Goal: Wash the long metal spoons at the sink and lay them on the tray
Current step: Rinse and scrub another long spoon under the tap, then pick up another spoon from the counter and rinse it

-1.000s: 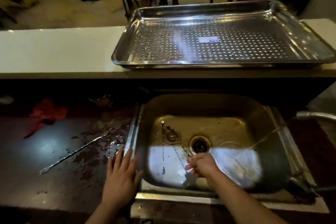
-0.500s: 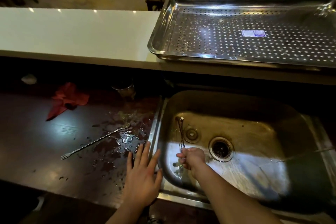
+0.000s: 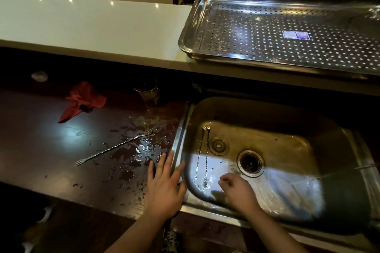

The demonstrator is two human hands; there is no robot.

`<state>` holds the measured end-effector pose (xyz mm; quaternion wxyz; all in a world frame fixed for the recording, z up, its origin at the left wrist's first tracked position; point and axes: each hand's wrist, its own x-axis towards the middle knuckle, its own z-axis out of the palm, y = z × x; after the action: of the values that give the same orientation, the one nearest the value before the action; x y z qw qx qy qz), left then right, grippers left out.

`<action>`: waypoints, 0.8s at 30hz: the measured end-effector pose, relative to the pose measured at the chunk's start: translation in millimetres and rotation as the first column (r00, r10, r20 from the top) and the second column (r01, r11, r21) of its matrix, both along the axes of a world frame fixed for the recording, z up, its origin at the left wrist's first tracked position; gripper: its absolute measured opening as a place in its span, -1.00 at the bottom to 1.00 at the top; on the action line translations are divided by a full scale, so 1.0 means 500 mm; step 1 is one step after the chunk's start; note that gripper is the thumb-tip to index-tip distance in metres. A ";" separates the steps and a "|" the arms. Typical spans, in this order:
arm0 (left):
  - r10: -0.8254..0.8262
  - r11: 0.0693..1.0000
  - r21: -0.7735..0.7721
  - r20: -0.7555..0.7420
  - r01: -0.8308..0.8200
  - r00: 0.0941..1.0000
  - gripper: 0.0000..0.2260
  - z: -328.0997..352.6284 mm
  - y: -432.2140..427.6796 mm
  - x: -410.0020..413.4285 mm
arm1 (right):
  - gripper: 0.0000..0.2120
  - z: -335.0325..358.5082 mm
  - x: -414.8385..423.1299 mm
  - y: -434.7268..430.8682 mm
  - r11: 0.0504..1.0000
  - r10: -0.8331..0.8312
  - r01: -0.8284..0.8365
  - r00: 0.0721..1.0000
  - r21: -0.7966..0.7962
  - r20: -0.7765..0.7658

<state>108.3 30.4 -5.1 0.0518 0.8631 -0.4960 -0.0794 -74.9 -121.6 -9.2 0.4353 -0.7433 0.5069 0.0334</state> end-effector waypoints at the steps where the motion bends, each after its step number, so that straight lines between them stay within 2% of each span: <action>1: -0.001 1.000 0.006 0.001 0.001 1.000 -0.51 0.001 0.002 0.001 | -0.90 0.011 -0.027 0.012 0.996 0.026 -0.028 1.000 -0.086 -0.015; 7: -0.021 1.000 -0.006 -0.061 0.021 0.998 -0.48 0.015 0.001 0.002 | -0.84 0.017 -0.081 0.056 0.934 0.180 -0.179 0.983 -0.308 -0.025; 9: 0.003 0.994 -0.107 -0.168 -0.022 0.986 -0.50 0.029 0.005 0.012 | -0.79 0.019 -0.073 0.054 0.922 0.219 -0.223 0.974 -0.315 -0.047; 12: 0.099 0.937 -0.291 -0.308 -0.193 0.946 -0.59 0.060 0.014 0.059 | -0.72 0.011 -0.066 0.050 0.911 0.252 -0.267 0.964 -0.315 -0.089; 15: 0.243 0.903 -0.310 -0.202 -0.297 0.949 -0.67 0.087 0.026 0.148 | -0.68 0.010 -0.066 0.048 0.919 0.217 -0.236 0.972 -0.316 -0.094; 19: 0.407 0.895 -0.180 -0.049 -0.409 0.912 -0.67 0.113 0.050 0.275 | -0.68 0.012 -0.059 0.050 0.923 0.205 -0.231 0.972 -0.309 -0.112; 21: 0.420 0.905 -0.093 0.032 -0.415 0.907 -0.67 0.116 0.056 0.320 | -0.68 0.013 -0.056 0.050 0.924 0.203 -0.231 0.972 -0.303 -0.123; 24: 0.387 0.920 0.026 0.100 -0.392 0.916 -0.78 0.112 0.063 0.355 | -0.69 0.014 -0.056 0.050 0.929 0.195 -0.228 0.971 -0.292 -0.140</action>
<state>286.1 62.1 50.8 0.0240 0.9482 -0.3143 -0.0384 -102.9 -96.8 -2.0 0.2807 -0.8491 0.4455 0.0415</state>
